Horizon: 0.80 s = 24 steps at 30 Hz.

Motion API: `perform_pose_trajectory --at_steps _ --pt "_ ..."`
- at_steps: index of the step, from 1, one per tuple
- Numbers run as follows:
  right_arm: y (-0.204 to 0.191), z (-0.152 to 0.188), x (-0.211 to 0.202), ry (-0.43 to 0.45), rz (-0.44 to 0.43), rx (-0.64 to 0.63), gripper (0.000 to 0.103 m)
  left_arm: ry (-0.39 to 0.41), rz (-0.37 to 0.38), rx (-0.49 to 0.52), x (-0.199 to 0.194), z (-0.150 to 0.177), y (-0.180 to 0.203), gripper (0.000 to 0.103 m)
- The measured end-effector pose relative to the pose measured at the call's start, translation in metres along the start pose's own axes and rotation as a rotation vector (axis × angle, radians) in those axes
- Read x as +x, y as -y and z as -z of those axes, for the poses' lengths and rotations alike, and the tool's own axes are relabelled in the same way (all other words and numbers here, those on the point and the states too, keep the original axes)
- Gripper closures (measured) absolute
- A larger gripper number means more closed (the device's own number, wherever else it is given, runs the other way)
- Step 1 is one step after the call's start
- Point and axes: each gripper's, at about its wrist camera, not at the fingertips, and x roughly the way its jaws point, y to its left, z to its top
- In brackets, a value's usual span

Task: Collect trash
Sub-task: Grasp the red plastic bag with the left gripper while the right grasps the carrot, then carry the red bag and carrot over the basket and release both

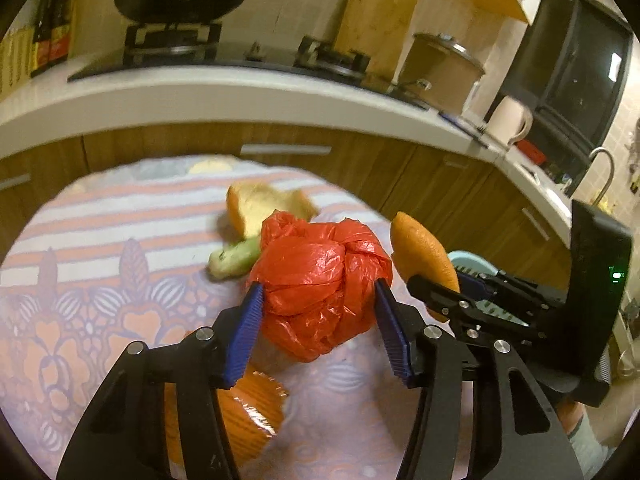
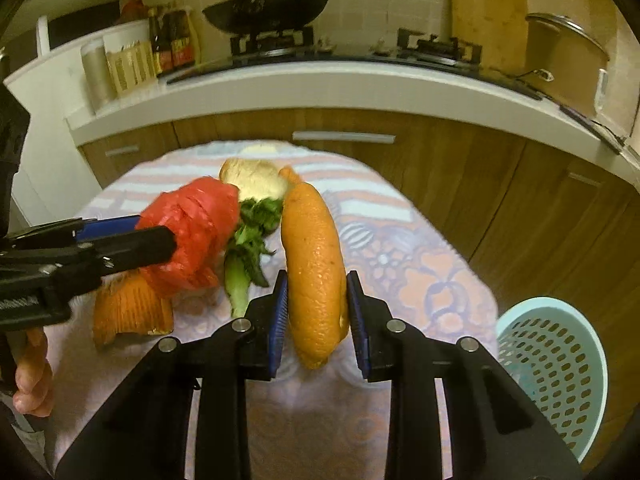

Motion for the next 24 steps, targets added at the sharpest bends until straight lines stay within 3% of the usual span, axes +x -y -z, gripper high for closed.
perform_pose_trajectory --at_steps 9,18,24 --pt "0.053 0.001 -0.042 0.065 0.071 0.084 0.078 0.049 0.071 0.069 -0.004 -0.018 0.054 0.05" --pt "0.128 0.026 -0.083 0.099 0.228 0.191 0.078 0.013 0.198 0.128 0.041 -0.029 0.128 0.05" --pt "0.187 0.055 -0.093 0.067 0.305 0.296 0.078 -0.045 0.254 0.179 0.083 -0.026 0.178 0.05"
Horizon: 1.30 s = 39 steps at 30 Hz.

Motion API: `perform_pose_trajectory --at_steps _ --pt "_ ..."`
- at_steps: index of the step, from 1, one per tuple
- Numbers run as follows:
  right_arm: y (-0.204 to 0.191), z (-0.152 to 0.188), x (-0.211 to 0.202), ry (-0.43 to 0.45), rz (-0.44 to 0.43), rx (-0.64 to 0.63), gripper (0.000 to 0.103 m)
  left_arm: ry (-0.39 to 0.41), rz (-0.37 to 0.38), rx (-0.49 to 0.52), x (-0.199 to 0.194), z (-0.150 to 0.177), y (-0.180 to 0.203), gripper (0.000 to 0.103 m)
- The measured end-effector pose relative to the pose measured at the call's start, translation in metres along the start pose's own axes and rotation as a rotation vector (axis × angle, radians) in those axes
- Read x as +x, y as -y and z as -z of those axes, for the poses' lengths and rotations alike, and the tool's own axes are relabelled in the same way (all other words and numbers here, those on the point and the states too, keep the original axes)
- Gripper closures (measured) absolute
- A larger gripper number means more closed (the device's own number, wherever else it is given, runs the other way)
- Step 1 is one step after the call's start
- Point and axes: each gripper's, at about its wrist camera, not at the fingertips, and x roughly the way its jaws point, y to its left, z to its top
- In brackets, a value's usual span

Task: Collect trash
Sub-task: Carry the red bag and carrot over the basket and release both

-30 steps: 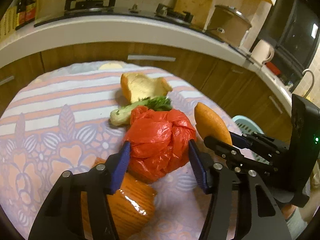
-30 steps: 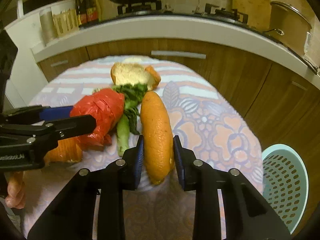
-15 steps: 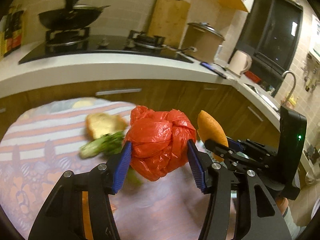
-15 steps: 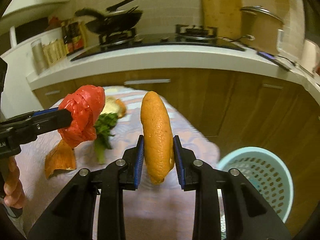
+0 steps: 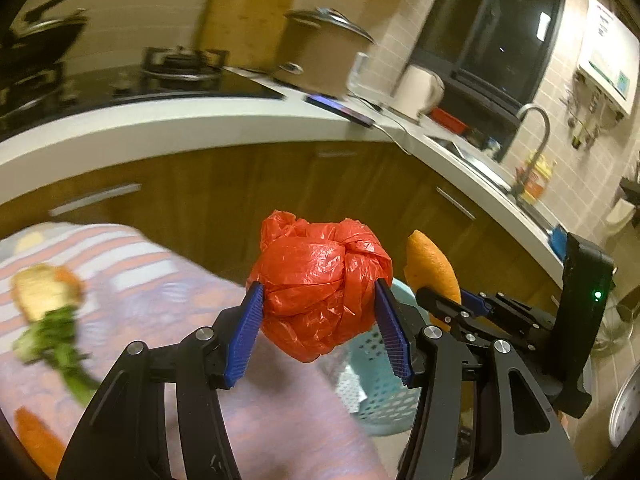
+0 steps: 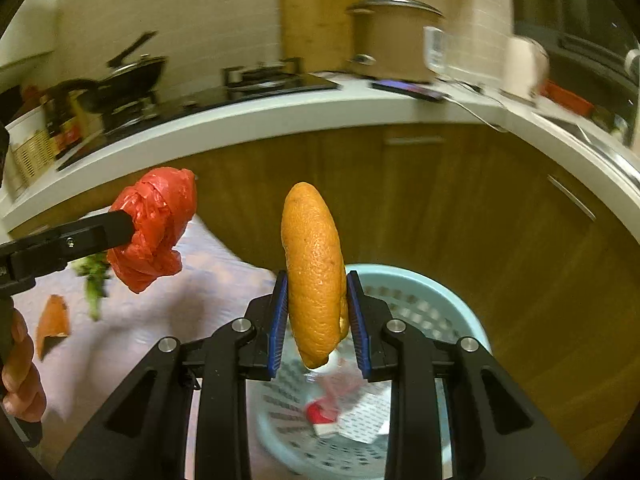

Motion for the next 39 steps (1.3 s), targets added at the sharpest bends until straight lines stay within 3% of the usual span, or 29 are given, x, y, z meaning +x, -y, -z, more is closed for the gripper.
perform_pose_trajectory --at_steps 8,19,21,23,24,31,39 --pt "0.049 0.018 0.026 -0.086 0.045 0.082 0.077 -0.106 0.054 0.048 0.066 0.008 0.033 0.049" --pt "0.067 0.036 0.049 -0.181 0.033 0.137 0.074 -0.181 0.072 0.098 0.099 0.022 0.052 0.045" --pt "0.067 0.038 0.05 -0.194 0.025 0.143 0.07 -0.185 0.073 0.102 0.098 0.022 0.053 0.039" --pt "0.069 0.038 0.049 -0.182 0.02 0.163 0.047 -0.186 0.079 0.094 0.098 0.022 0.053 0.035" --pt "0.07 0.037 0.047 -0.175 0.022 0.166 0.044 -0.186 0.087 0.086 0.096 0.022 0.051 0.035" --pt "0.066 0.031 0.033 -0.14 0.017 0.166 0.043 -0.146 0.08 0.058 0.072 0.022 0.04 0.034" --pt "0.032 0.019 0.012 -0.079 -0.021 0.103 0.043 -0.076 0.051 0.019 0.028 0.023 0.021 0.034"
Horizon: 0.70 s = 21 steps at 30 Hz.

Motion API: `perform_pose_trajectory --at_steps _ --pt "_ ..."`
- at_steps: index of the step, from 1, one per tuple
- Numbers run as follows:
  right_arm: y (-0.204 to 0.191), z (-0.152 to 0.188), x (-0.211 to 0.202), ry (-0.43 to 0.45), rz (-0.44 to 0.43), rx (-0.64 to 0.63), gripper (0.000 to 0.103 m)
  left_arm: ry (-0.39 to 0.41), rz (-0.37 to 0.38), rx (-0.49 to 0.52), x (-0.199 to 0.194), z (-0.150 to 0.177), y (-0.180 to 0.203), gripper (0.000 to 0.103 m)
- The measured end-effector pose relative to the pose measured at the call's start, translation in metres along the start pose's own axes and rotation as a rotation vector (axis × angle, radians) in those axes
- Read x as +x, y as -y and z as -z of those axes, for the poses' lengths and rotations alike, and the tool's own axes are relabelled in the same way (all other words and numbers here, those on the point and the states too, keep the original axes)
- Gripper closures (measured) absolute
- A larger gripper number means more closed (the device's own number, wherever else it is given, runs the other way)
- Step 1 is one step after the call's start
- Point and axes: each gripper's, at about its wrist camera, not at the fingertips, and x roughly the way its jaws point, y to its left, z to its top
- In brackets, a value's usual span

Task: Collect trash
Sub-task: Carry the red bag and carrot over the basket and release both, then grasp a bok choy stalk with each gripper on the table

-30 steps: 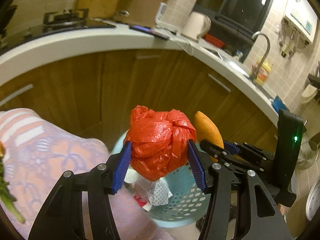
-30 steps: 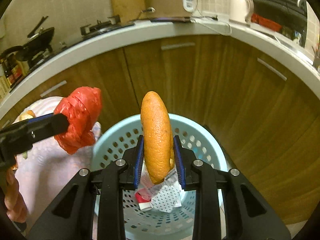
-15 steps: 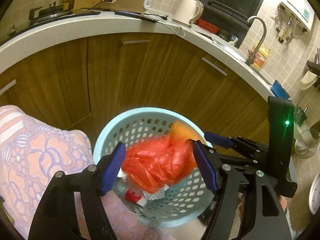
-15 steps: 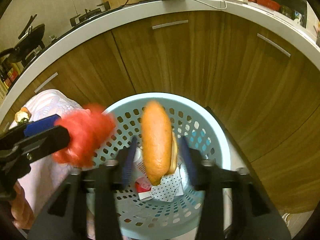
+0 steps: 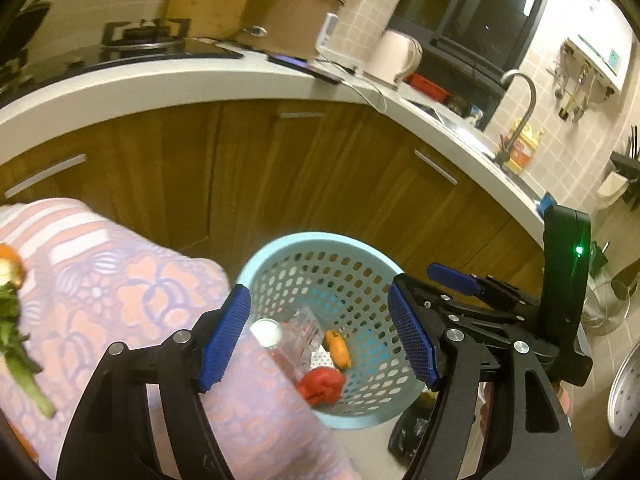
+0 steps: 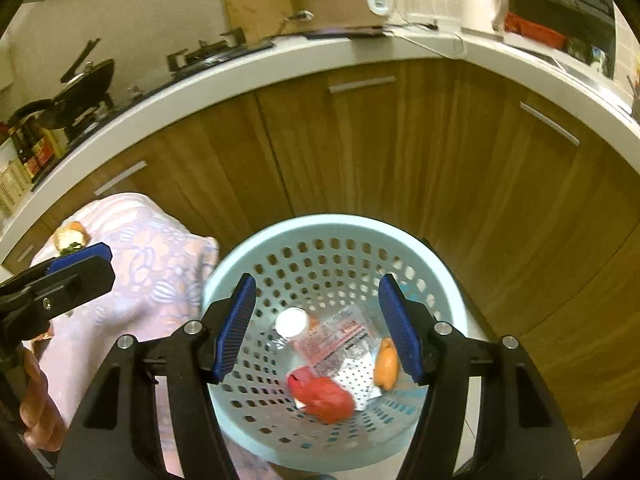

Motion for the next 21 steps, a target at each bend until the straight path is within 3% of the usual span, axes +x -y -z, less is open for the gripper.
perform_pose_trajectory --at_steps 8,21 --pt "-0.051 -0.008 -0.008 0.036 -0.06 -0.077 0.043 0.087 -0.07 -0.058 -0.055 0.004 -0.033 0.034" --pt "-0.175 -0.008 -0.008 0.041 -0.204 -0.264 0.044 0.215 -0.275 -0.19 -0.153 0.017 -0.127 0.034"
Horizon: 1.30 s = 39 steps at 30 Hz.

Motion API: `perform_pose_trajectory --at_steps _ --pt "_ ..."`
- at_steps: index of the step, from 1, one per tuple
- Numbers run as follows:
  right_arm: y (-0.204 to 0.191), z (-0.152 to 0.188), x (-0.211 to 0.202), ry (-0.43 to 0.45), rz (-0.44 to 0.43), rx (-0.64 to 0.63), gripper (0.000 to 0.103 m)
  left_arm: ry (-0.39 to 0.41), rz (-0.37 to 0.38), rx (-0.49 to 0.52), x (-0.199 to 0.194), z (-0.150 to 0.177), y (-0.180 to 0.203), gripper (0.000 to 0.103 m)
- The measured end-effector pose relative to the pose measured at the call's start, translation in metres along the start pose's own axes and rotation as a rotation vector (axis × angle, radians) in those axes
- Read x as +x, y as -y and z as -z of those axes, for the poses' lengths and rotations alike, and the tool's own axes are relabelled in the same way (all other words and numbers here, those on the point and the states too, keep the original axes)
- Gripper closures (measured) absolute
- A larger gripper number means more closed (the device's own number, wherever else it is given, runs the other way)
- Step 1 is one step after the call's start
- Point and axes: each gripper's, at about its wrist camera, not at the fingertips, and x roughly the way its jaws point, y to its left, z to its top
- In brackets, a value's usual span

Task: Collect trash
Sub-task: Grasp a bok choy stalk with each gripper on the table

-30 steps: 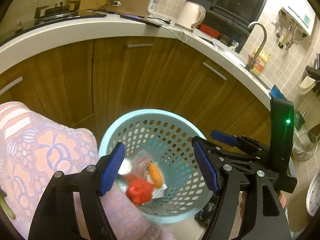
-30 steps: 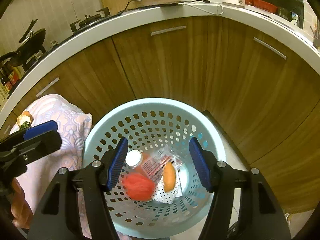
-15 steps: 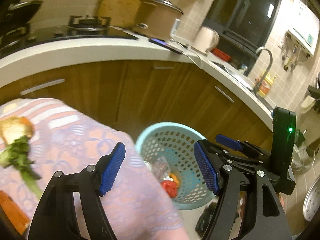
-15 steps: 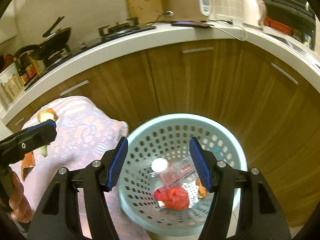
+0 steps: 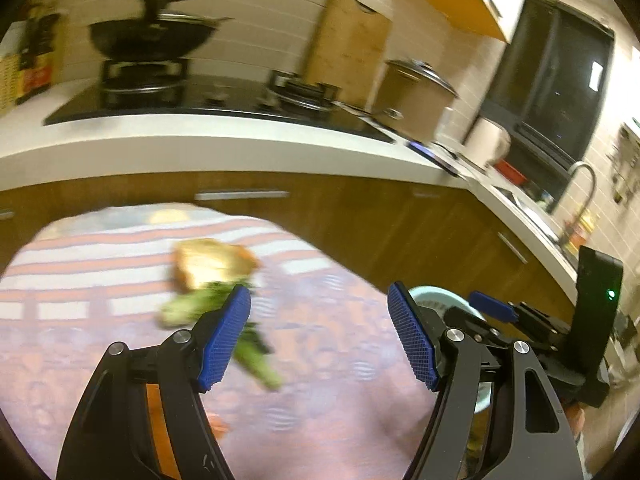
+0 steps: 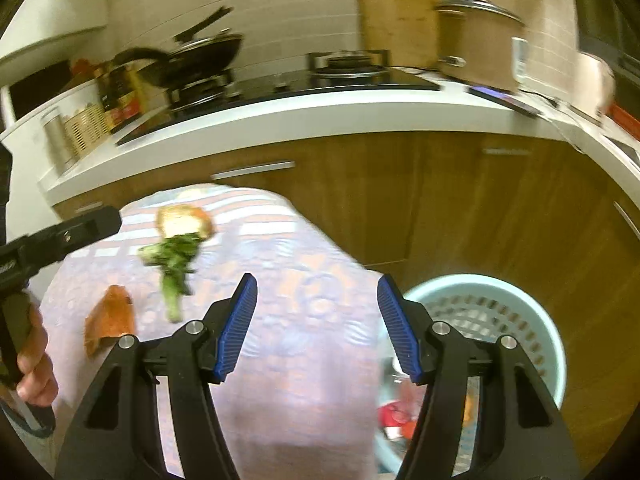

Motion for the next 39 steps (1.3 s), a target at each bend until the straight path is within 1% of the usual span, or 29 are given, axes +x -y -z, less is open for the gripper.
perform_pose_trajectory --at_steps 2,4,6,7,8,10,14,16,17,22,24,26,27,30,32,35,36,38,39 --pt "-0.022 -0.001 0.009 -0.013 -0.034 -0.028 0.044 0.005 -0.024 -0.012 -0.005 -0.003 -0.017 0.034" --pt "-0.041 -0.001 0.017 -0.019 -0.055 -0.063 0.044 -0.015 -0.033 -0.02 -0.006 -0.005 -0.037 0.034" --pt "-0.061 0.0 0.025 -0.023 -0.073 -0.098 0.051 -0.027 -0.046 -0.014 -0.005 -0.007 -0.053 0.035" --pt "-0.07 0.001 0.029 -0.025 -0.076 -0.11 0.058 -0.031 -0.048 -0.007 -0.004 -0.007 -0.059 0.035" --pt "-0.079 0.002 0.035 -0.034 -0.089 -0.118 0.06 -0.043 -0.055 0.001 -0.001 -0.008 -0.065 0.036" --pt "-0.09 0.004 0.046 -0.054 -0.118 -0.127 0.061 -0.059 -0.065 0.013 0.005 -0.007 -0.073 0.036" --pt "-0.111 0.011 0.067 -0.098 -0.135 -0.152 0.061 -0.124 -0.046 0.044 0.027 -0.003 -0.087 0.039" --pt "-0.119 0.015 0.081 -0.139 -0.152 -0.153 0.061 -0.162 -0.053 0.06 0.04 0.0 -0.095 0.045" --pt "-0.122 0.018 0.088 -0.158 -0.152 -0.151 0.061 -0.171 -0.05 0.059 0.043 0.001 -0.099 0.046" --pt "-0.128 0.022 0.111 -0.207 -0.128 -0.156 0.061 -0.193 -0.012 0.055 0.05 0.001 -0.113 0.048" --pt "-0.131 0.023 0.115 -0.21 -0.111 -0.165 0.072 -0.201 -0.017 0.07 0.054 0.0 -0.114 0.048" --pt "-0.13 0.024 0.113 -0.207 -0.127 -0.164 0.087 -0.209 -0.015 0.08 0.058 -0.001 -0.114 0.048" --pt "-0.13 0.024 0.109 -0.193 -0.125 -0.166 0.09 -0.217 -0.007 0.084 0.061 -0.001 -0.114 0.048" --pt "-0.123 0.023 0.1 -0.166 -0.097 -0.151 0.091 -0.242 0.005 0.096 0.071 0.001 -0.111 0.048" --pt "-0.112 0.021 0.093 -0.149 -0.081 -0.119 0.091 -0.262 0.015 0.108 0.076 0.004 -0.108 0.048" --pt "-0.089 0.017 0.086 -0.128 -0.053 -0.054 0.091 -0.297 0.003 0.135 0.084 0.009 -0.1 0.048" --pt "-0.084 0.017 0.086 -0.129 -0.051 -0.042 0.091 -0.309 -0.016 0.149 0.087 0.011 -0.095 0.048" --pt "-0.074 0.017 0.086 -0.133 -0.047 -0.019 0.091 -0.317 -0.061 0.167 0.089 0.013 -0.088 0.053" --pt "-0.07 0.017 0.085 -0.133 -0.048 -0.011 0.091 -0.324 -0.08 0.169 0.09 0.014 -0.086 0.057"
